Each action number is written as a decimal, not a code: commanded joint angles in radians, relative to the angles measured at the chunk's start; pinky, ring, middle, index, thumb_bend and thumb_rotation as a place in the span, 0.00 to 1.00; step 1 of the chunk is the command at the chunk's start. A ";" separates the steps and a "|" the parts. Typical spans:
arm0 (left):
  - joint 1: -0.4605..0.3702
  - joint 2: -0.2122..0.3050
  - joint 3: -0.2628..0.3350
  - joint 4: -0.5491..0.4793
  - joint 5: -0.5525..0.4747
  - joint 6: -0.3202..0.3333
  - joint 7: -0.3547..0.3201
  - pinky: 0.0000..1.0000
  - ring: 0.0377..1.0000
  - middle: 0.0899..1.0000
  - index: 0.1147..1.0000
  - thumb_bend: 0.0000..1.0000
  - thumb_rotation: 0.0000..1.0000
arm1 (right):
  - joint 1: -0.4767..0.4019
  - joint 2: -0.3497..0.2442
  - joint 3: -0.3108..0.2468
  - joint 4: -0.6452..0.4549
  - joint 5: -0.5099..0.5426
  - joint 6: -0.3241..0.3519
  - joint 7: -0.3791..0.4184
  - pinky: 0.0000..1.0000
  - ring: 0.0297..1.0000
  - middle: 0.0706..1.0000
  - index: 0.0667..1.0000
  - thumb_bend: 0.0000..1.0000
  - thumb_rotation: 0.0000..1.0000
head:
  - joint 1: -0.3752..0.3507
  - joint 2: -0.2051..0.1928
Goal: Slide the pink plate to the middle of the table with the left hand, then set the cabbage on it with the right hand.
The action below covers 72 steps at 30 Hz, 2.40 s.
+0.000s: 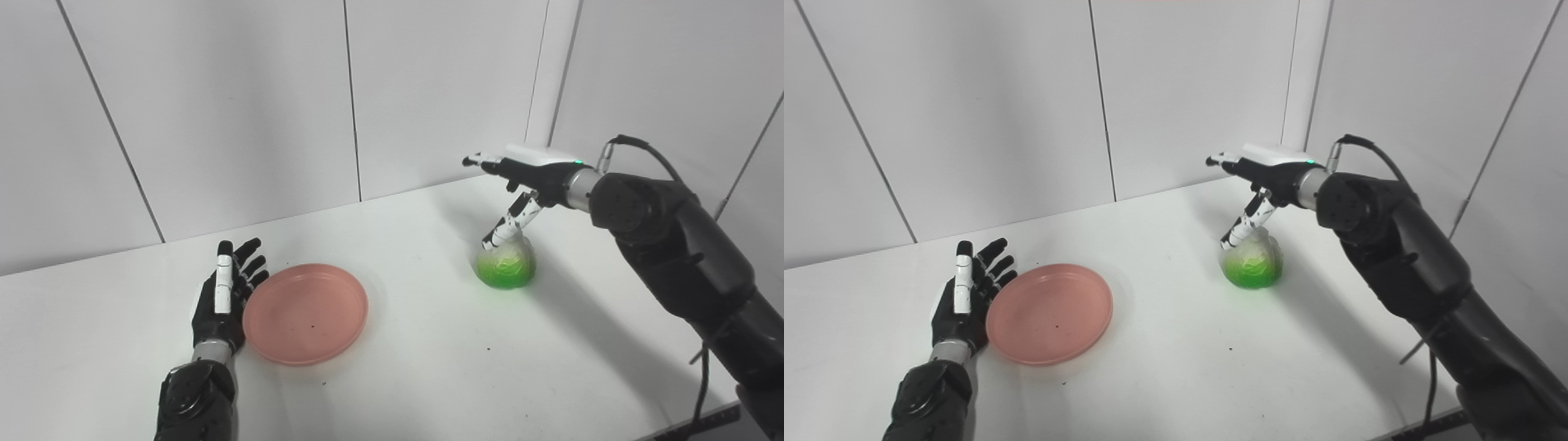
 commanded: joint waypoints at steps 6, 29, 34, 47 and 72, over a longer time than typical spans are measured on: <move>0.008 0.002 -0.002 0.028 -0.006 0.033 0.002 0.87 0.87 0.92 0.68 0.84 0.90 | -0.121 -0.043 0.057 0.085 -0.067 -0.013 0.027 0.77 0.91 0.96 0.92 1.00 0.24 | -0.002 0.002; 0.016 0.005 -0.007 0.001 0.002 0.056 0.010 0.85 0.85 0.91 0.66 0.84 0.88 | -0.101 -0.036 0.121 0.177 -0.120 -0.029 0.051 0.88 0.96 0.99 0.93 1.00 0.28 | 0.000 0.013; 0.017 0.004 -0.007 0.003 0.003 0.057 0.010 0.85 0.85 0.91 0.66 0.83 0.87 | -0.102 -0.038 0.127 0.177 -0.126 -0.036 0.064 0.94 0.99 1.00 0.93 1.00 0.28 | 0.002 0.017; 0.018 0.008 -0.004 -0.001 0.003 0.068 0.010 0.86 0.85 0.92 0.68 0.84 0.86 | -0.064 -0.012 0.107 0.213 -0.094 -0.054 0.020 0.84 0.95 0.98 0.90 1.00 0.23 | 0.012 0.022; 0.023 0.008 -0.005 -0.021 0.004 0.088 0.016 0.86 0.85 0.91 0.66 0.83 0.85 | 0.026 0.035 0.116 0.392 -0.062 -0.150 -0.224 0.50 0.73 0.87 0.83 1.00 0.18 | 0.024 0.034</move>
